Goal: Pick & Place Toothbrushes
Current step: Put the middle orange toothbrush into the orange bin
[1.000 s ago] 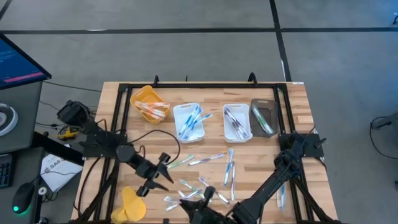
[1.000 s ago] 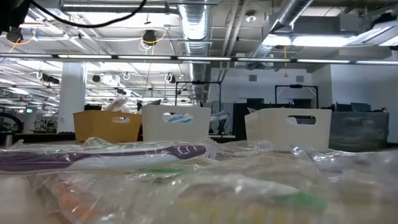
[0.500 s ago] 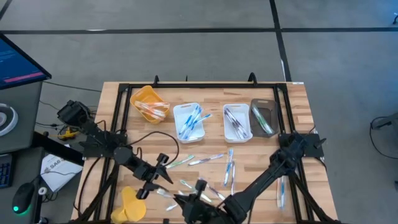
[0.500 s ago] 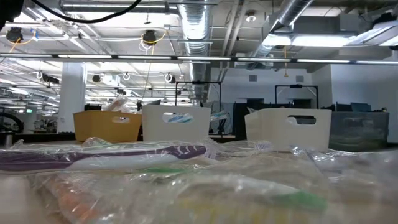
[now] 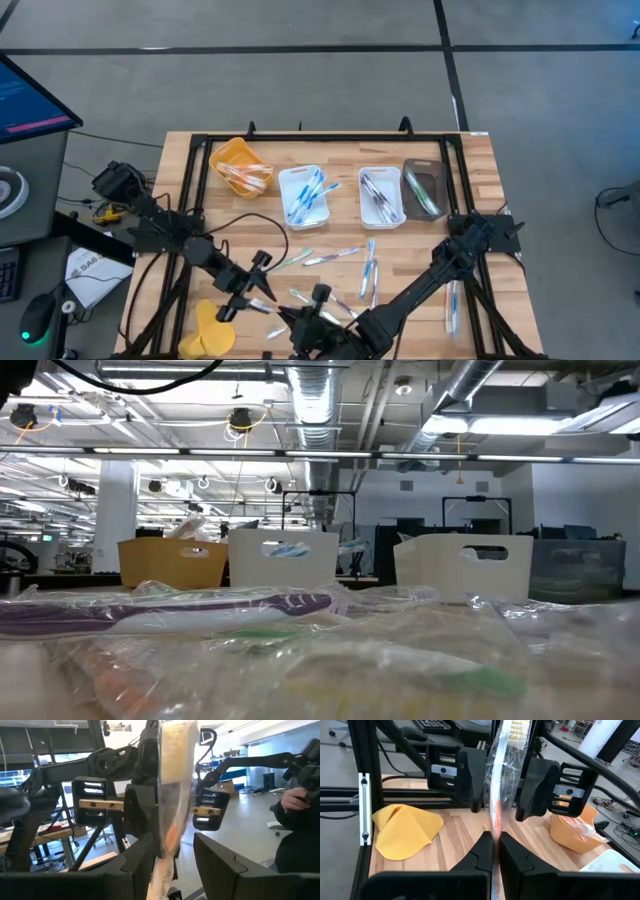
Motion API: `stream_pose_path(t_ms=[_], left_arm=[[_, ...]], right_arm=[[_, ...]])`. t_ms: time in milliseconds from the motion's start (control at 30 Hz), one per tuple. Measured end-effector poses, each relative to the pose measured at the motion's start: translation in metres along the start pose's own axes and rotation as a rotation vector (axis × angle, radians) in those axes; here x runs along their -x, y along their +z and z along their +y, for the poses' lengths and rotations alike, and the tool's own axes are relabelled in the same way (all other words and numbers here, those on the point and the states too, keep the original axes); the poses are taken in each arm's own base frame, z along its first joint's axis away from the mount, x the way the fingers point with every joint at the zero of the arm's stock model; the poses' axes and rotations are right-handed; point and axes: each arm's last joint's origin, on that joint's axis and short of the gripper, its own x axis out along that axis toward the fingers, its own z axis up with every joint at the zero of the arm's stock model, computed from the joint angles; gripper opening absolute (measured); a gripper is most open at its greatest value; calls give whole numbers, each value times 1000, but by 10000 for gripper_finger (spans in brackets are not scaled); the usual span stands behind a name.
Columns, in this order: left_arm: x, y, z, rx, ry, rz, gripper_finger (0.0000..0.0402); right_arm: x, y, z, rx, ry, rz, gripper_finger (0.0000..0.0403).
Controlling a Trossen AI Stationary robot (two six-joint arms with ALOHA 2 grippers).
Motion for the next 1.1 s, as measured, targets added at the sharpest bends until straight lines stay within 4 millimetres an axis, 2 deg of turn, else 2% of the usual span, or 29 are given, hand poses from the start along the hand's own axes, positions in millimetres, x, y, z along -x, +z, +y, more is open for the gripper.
stream_pose_path(t_ms=[267, 567, 700, 867, 1100], left_arm=[[0, 0, 0, 0, 6, -2, 136], [0, 0, 2, 50, 10, 0, 130], [0, -1, 2, 50, 9, 3, 96], [0, -1, 1, 46, 3, 9, 23], [0, -2, 0, 50, -2, 19, 18]], right_arm=[[-25, 3, -15, -42, 16, 34, 5], [-24, 3, -14, -44, 35, 38, 5], [-25, 2, -14, -55, 49, 46, 8], [-28, 3, -14, -78, 116, 72, 30], [-29, 3, -14, -78, 163, 84, 61]])
